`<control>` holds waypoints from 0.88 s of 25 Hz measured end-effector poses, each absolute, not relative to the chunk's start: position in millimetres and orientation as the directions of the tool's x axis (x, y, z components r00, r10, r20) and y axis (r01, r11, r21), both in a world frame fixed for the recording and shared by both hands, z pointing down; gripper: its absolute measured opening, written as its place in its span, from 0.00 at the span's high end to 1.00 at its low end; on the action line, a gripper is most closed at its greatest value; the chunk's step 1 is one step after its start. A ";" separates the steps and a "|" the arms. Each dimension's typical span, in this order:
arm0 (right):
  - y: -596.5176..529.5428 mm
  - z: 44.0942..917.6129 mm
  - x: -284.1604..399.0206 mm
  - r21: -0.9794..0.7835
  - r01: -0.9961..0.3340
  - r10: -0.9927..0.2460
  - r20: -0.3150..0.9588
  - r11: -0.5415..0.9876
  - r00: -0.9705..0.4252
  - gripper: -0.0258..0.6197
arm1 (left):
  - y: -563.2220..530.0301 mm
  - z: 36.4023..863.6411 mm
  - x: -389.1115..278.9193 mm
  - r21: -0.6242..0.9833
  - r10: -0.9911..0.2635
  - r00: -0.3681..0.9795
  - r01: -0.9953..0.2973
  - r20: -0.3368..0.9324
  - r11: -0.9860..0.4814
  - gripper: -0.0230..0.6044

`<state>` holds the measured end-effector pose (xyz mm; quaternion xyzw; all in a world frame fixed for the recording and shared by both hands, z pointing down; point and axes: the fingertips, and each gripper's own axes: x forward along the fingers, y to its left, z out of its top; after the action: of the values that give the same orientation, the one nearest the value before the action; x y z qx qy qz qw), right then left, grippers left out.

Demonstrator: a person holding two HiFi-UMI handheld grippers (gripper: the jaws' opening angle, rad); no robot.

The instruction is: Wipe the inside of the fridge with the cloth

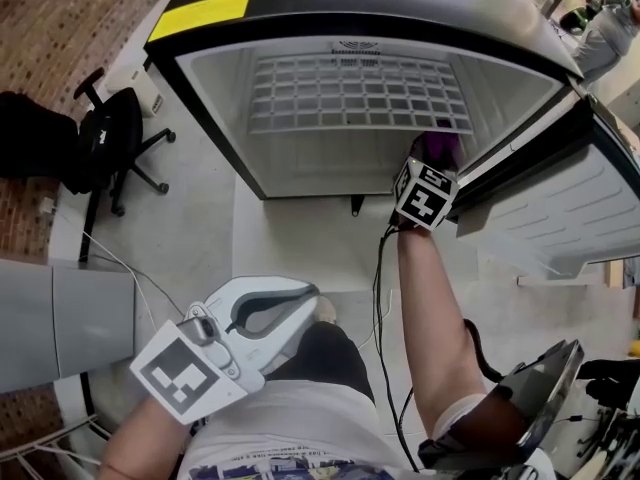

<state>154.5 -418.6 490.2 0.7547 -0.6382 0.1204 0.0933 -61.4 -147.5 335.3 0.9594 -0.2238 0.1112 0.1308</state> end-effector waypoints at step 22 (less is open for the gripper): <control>-490.0 502.3 137.2 0.092 -0.995 -0.973 0.221 -0.041 0.060 0.88 | -182.4 364.6 -42.6 0.180 -0.397 0.888 -0.440 0.232 -0.880 0.95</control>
<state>137.2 -490.0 502.3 0.7197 -0.6837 0.0486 0.1103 -42.6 -182.4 364.6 0.9649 -0.2167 0.0945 0.1146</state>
